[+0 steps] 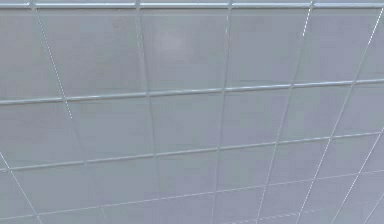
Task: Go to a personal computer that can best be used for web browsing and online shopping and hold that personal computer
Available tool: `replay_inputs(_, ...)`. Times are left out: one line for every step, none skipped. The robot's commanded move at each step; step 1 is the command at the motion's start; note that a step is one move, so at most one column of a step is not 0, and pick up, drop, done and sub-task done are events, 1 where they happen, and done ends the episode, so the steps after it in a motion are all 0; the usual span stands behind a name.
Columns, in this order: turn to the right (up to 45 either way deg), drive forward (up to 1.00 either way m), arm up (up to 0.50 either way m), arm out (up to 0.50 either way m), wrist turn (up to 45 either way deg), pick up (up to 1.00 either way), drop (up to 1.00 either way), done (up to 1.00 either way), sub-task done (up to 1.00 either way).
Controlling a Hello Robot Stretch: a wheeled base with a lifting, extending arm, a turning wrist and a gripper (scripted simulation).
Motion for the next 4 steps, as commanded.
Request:
replay_inputs(36.0, 0.0, 0.0, 0.0, 0.0, 0.0, 0.0, 0.0, 0.0)
replay_inputs(0.0, 0.05, 0.0, 0.0, 0.0, 0.0, 0.0, 0.0, 0.0)
replay_inputs(-45.0, 0.0, 0.0, 0.0, 0.0, 0.0, 0.0, 0.0, 0.0)
replay_inputs(-30.0, 0.0, 0.0, 0.0, 0.0, 0.0, 0.0, 0.0, 0.0)
